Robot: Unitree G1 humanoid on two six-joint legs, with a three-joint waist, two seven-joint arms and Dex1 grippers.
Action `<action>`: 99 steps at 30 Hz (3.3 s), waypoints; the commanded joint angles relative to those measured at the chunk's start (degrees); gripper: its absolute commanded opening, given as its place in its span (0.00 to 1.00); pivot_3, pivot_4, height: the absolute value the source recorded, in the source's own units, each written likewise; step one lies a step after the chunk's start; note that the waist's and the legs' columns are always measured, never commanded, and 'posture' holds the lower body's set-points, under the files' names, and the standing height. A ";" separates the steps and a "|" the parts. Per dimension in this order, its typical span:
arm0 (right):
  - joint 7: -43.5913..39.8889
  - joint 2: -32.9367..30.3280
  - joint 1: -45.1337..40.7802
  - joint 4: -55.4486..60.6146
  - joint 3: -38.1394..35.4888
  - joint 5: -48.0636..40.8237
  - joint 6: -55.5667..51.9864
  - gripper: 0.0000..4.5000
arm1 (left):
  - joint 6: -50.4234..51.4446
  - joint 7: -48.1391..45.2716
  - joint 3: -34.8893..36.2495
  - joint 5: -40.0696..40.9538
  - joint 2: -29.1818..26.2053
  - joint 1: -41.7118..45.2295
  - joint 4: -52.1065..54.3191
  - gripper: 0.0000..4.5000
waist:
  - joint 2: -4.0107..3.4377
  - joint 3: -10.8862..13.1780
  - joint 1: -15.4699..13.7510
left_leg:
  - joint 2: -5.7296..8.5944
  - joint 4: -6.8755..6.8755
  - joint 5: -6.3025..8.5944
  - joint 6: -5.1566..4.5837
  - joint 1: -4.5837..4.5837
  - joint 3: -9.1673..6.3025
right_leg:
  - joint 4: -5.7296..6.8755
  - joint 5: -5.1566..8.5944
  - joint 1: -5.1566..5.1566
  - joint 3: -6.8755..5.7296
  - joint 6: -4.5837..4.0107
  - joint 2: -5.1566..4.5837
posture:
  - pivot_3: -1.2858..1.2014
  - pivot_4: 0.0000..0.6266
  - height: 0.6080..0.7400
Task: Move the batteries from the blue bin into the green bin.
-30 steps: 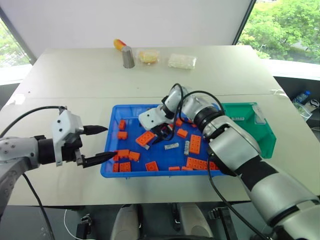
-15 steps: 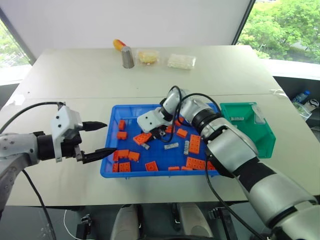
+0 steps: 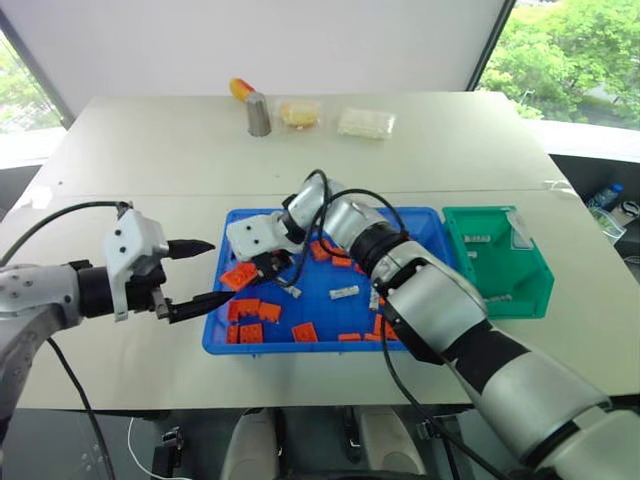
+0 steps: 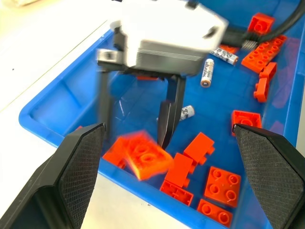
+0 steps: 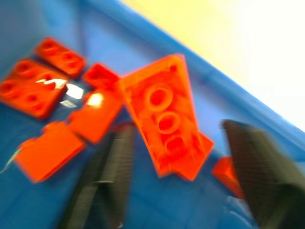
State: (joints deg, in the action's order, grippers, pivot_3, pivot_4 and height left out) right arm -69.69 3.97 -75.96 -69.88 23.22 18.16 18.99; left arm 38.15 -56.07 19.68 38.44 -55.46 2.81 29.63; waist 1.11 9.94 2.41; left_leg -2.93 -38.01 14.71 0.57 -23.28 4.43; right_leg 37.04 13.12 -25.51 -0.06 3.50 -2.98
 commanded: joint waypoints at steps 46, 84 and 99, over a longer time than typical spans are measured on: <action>18.81 -17.75 35.53 63.30 6.12 -17.81 -60.93 0.16 | -3.34 -4.60 -5.60 -0.97 -0.02 6.69 -3.96 1.00 | 0.17 -0.04 0.08 | -0.06 0.07 0.00 -0.02 0.00 -0.11 | -0.02 0.08 -0.03 -0.08 -0.09 0.23 | 0.52 0.24 1.00; 10.88 -54.79 41.89 86.27 -30.34 -43.92 -66.91 0.78 | -4.48 -9.05 -14.90 -0.24 7.16 19.83 -11.34 1.00 | 0.22 0.04 -1.58 | -0.07 0.24 0.11 -0.23 -0.10 -0.12 | -0.77 0.02 0.10 0.01 0.10 0.37 | 0.52 0.24 1.00; -5.18 -46.86 33.62 66.15 0.97 -24.65 -42.74 0.78 | -3.94 -6.45 -14.66 -0.28 7.35 18.52 -8.46 1.00 | 0.25 0.06 -1.68 | -0.06 0.01 0.14 -0.28 -0.16 -0.06 | -0.72 -0.01 0.12 0.04 0.22 0.33 | 0.52 0.24 1.00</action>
State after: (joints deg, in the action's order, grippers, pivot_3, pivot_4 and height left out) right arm -74.31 -42.80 -41.37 -4.31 24.66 -7.24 -24.97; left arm 34.47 -63.05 3.58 37.89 -47.96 21.34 19.43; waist 1.36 10.00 0.74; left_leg -2.99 -38.00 14.85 0.29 -23.44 4.38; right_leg 36.33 13.10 -25.39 -0.02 3.74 -2.64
